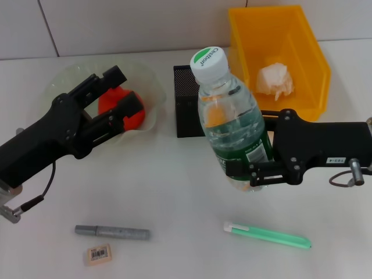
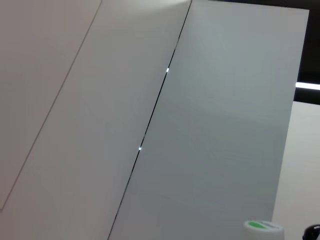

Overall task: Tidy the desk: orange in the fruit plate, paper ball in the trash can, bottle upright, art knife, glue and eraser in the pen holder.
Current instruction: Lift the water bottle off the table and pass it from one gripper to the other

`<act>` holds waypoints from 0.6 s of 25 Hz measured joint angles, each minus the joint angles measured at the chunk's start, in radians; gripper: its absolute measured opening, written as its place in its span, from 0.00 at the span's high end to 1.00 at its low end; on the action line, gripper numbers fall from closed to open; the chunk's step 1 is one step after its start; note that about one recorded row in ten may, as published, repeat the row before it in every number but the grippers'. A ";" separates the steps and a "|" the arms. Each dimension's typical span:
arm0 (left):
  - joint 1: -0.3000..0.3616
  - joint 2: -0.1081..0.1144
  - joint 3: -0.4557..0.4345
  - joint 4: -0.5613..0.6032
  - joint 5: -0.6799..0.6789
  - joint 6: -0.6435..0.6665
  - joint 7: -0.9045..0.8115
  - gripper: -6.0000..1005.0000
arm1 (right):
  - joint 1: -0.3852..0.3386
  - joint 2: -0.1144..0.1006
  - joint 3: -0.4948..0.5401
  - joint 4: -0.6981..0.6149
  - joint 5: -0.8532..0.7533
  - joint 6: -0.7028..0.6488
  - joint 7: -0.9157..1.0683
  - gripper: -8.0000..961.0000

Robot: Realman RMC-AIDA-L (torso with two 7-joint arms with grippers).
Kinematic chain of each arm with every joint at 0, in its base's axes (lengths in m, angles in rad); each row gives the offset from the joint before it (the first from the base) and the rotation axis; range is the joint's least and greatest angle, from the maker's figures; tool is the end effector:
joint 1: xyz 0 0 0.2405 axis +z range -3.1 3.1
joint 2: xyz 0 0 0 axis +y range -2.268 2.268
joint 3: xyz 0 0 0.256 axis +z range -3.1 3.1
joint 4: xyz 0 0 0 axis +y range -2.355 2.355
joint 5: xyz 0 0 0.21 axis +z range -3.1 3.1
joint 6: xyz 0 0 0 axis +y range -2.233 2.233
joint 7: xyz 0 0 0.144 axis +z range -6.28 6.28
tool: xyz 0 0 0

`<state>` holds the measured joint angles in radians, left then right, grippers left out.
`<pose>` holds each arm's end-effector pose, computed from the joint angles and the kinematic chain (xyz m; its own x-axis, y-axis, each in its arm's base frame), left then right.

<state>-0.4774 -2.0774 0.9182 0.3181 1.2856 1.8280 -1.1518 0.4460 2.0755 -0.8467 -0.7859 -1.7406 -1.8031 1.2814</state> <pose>-0.2247 0.2894 -0.0020 0.3452 0.1878 0.9196 0.4002 -0.9157 0.0368 0.2258 0.2994 0.0205 0.7648 -0.1034 -0.6359 -0.1931 -0.9785 -0.0731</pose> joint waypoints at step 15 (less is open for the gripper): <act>-0.022 -0.001 0.057 -0.023 -0.038 0.044 0.000 0.19 | 0.102 0.003 -0.061 0.123 -0.010 0.061 -0.021 0.19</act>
<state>-0.4998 -2.0785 0.9752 0.2948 1.2480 1.8723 -1.1516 0.5480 2.0786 -0.9077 -0.6625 -1.7503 -1.7421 1.2602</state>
